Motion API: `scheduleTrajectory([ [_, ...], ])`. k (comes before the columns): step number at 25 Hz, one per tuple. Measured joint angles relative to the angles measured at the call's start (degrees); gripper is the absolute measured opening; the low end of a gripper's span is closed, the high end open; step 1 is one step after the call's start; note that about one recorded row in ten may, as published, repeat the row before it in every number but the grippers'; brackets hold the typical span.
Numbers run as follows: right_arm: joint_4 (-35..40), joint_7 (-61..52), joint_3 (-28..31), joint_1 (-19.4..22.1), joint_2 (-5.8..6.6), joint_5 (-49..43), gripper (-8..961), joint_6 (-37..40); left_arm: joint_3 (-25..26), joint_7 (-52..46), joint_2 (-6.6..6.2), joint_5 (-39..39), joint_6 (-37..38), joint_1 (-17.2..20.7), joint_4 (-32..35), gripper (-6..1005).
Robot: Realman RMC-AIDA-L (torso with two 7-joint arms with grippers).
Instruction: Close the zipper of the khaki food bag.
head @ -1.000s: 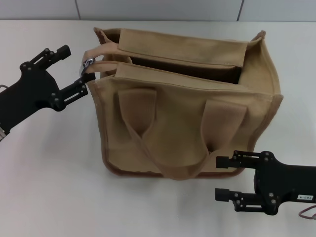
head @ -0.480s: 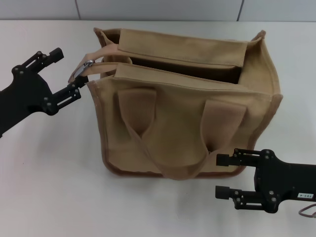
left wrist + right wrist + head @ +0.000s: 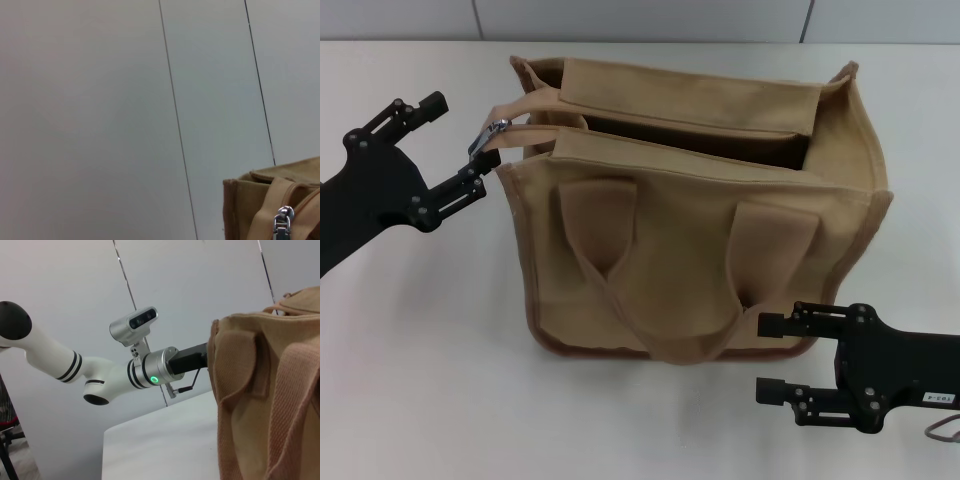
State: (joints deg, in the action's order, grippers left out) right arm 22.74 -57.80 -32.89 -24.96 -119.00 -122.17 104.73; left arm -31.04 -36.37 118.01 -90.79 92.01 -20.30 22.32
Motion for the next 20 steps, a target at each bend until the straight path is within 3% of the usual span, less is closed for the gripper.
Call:
scheduleTrajectory([
  [12, 0.03, 0.00, 0.11, -0.05, 0.00, 0.00, 693, 0.14, -0.24, 2.96, 0.12, -0.09, 0.71, 0.39, 0.00, 734],
  [20, 0.02, -0.29, 0.11, -0.15, 0.00, 0.25, 693, 0.22, -0.42, 4.02, 0.20, -0.20, 0.75, 0.41, 0.00, 541],
])
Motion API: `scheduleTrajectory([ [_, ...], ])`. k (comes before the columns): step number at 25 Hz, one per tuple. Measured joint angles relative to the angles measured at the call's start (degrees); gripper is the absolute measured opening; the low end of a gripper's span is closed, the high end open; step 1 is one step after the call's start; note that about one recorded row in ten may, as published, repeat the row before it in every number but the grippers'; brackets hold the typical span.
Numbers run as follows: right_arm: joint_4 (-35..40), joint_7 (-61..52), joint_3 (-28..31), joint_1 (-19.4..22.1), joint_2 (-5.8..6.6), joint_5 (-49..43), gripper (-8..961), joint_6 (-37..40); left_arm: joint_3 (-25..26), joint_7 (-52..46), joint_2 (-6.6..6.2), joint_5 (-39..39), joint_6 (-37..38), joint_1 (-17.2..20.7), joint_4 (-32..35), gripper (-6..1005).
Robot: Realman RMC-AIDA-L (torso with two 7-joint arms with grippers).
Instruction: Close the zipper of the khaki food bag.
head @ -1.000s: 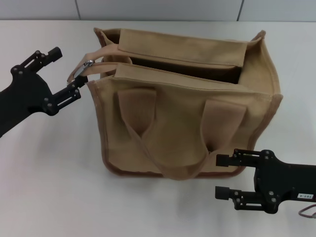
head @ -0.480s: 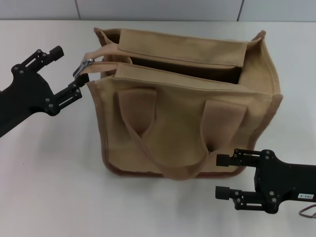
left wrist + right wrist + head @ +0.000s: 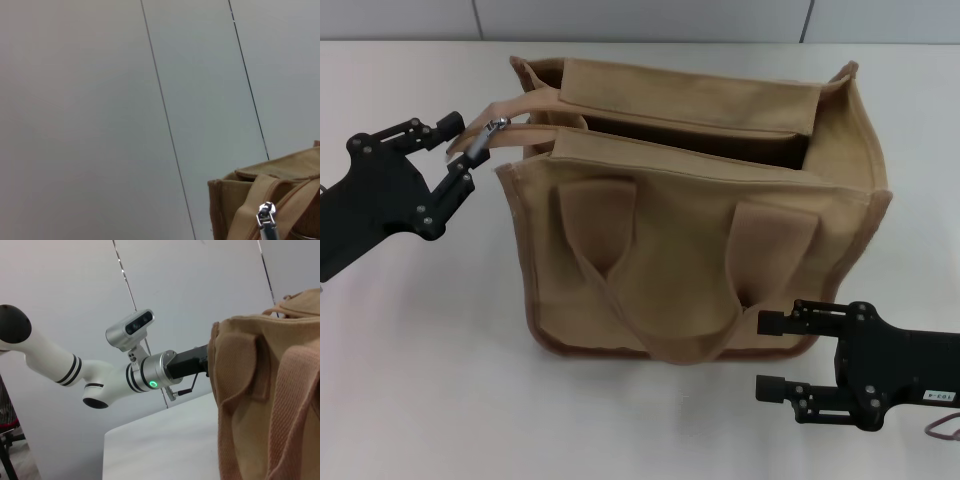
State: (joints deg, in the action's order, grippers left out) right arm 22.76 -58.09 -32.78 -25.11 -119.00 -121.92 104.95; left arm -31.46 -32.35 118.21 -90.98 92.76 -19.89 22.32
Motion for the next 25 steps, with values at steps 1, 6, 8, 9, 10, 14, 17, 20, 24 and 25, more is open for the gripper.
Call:
scheduleTrajectory([
  [1, 0.00, 0.00, 0.00, 0.00, 0.00, 0.00, 693, 0.00, -0.01, 0.45, 0.00, -0.02, 0.05, 0.00, 0.00, 517],
  [6, 0.00, -0.02, 0.00, -0.10, 0.00, 0.37, 693, 0.06, -0.01, 1.44, 0.07, -0.05, 0.13, -0.02, 0.00, 318],
  [8, 0.00, -0.03, 0.00, -0.17, 0.00, 0.40, 693, 0.09, -0.01, 1.46, 0.09, -0.03, 0.14, -0.03, 0.00, 259],
  [9, 0.00, -0.03, 0.00, -0.18, 0.00, 0.42, 693, 0.11, -0.01, 1.46, 0.09, -0.01, 0.14, -0.04, 0.00, 249],
  [10, 0.00, -0.04, 0.00, -0.19, 0.00, 0.46, 693, 0.16, 0.00, 1.46, 0.09, 0.01, 0.14, -0.09, 0.00, 240],
  [14, 0.00, -0.06, 0.00, -0.24, 0.00, 0.52, 693, 0.18, -0.02, 1.46, 0.06, -0.23, 0.14, -0.37, 0.00, 202],
  [17, 0.00, -0.07, 0.00, -0.30, 0.00, 0.55, 693, 0.18, -0.06, 1.46, 0.00, -0.37, 0.32, -0.50, 0.04, 189],
  [20, 0.00, -0.10, 0.00, -0.37, 0.00, 0.55, 694, 0.28, -0.08, 1.45, -0.06, -0.39, 0.67, -0.50, 0.11, 89],
  [24, -0.18, -0.22, -0.01, -0.41, 0.00, 0.62, 694, 0.83, -0.10, 1.28, -0.13, -0.40, 0.96, -0.50, 0.55, 19],
  [25, -0.30, -0.24, 0.00, -0.43, 0.00, 0.63, 694, 1.12, -0.09, 1.26, -0.13, -0.39, 0.97, -0.50, 0.61, 18],
])
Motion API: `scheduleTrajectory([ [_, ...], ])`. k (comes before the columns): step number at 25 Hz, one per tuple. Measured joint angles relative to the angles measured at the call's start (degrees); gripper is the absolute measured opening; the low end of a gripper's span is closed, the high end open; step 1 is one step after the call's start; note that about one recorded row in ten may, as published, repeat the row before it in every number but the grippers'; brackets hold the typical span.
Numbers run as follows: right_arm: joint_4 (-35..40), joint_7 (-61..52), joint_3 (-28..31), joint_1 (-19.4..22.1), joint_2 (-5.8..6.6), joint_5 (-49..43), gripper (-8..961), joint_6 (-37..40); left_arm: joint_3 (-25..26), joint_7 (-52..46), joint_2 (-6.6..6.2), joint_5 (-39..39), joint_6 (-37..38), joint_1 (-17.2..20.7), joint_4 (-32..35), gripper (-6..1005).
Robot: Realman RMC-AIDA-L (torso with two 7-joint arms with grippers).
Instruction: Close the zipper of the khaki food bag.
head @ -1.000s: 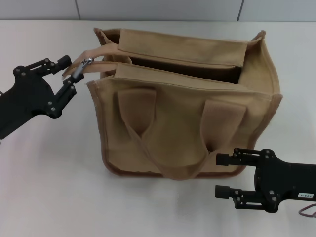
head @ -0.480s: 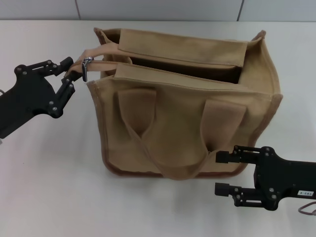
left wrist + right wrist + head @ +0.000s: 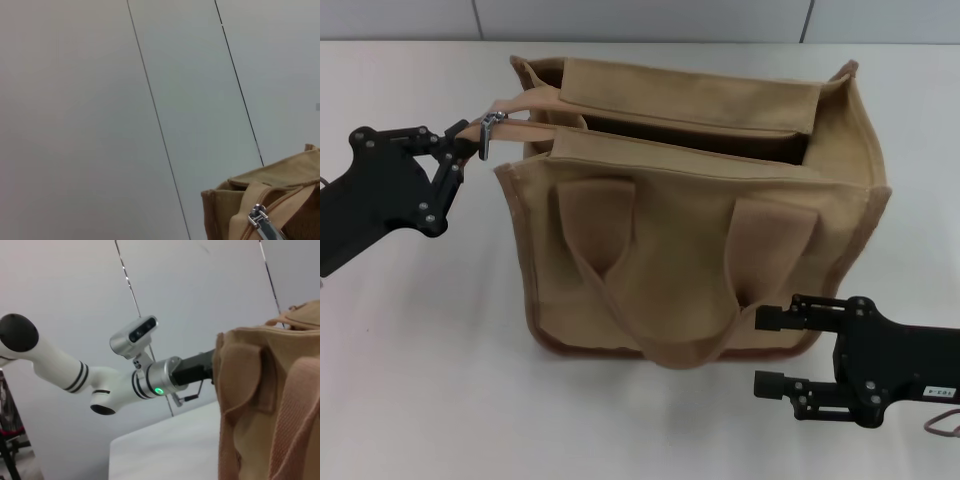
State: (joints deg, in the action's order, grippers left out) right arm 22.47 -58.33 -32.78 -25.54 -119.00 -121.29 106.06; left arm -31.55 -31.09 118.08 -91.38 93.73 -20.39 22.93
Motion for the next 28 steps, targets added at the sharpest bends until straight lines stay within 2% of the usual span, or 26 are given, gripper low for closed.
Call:
scheduleTrajectory([
  [4, -0.30, -0.50, 0.00, -0.05, 0.06, 0.24, 694, 2.27, 0.06, 0.14, 0.03, 0.07, 0.00, 0.02, 0.01, 15],
  [9, -0.31, -2.10, 0.06, -0.10, 0.86, 1.15, 694, 6.64, 0.04, 0.14, 0.04, 0.22, 0.00, -0.02, 0.06, 15],
  [18, 3.62, -12.17, -0.27, 0.14, 4.33, -1.15, 694, 7.42, 0.41, -0.20, 0.08, 0.39, 0.04, -0.18, 0.64, 15],
  [22, 3.86, -13.86, 0.75, 0.18, 5.98, -0.33, 694, 11.12, 0.44, -0.28, 0.13, 0.41, 0.15, -0.15, 0.72, 15],
  [28, 3.90, -21.59, 4.18, -3.76, 7.22, 5.62, 694, 18.55, 0.49, -0.33, 0.22, 0.45, 0.55, -0.20, 0.72, 15],
])
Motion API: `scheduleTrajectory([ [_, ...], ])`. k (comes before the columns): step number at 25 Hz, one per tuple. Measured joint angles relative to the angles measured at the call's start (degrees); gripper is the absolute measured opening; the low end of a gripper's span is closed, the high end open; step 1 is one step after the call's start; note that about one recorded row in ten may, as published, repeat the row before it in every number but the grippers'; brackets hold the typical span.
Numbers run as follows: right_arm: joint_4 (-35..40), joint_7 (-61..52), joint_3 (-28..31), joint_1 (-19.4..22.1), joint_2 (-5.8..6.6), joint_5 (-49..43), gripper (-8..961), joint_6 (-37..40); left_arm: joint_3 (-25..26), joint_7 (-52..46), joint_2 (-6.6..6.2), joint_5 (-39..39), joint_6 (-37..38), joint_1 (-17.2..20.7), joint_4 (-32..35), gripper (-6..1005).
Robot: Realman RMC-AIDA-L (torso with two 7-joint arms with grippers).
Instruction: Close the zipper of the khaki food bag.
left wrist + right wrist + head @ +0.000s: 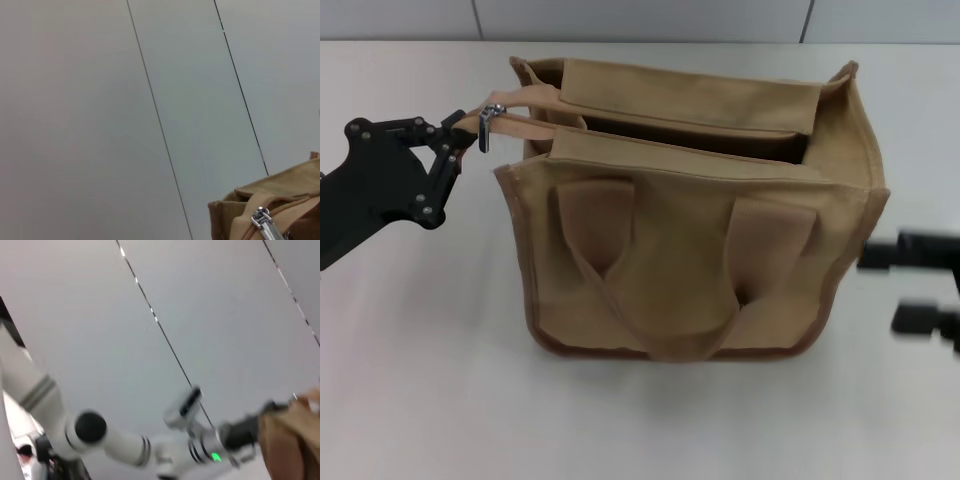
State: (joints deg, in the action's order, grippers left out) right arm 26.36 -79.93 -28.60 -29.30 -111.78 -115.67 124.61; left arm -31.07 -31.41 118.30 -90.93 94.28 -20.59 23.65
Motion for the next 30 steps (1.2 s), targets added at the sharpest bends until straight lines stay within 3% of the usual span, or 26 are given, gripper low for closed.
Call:
scheduleTrajectory([
  [10, 0.11, -20.40, 0.03, -14.30, -0.13, 3.21, 694, -1.31, 0.16, -0.05, 0.03, 0.11, 0.53, 0.02, -0.01, 15],
  [18, 2.17, -34.56, -0.50, -24.22, -0.41, 3.25, 694, -10.80, 0.22, -0.14, 0.17, 0.97, 0.55, -0.48, -0.13, 15],
  [23, 2.50, -41.72, -1.11, -28.69, -0.88, 3.27, 694, -14.99, 0.22, -0.16, 0.19, 1.48, 0.53, -0.99, -0.28, 15],
  [30, 3.79, -49.30, -8.85, -33.05, -2.16, 3.27, 694, -20.55, 0.29, -0.31, 0.17, 2.00, 0.20, -1.10, -0.42, 15],
])
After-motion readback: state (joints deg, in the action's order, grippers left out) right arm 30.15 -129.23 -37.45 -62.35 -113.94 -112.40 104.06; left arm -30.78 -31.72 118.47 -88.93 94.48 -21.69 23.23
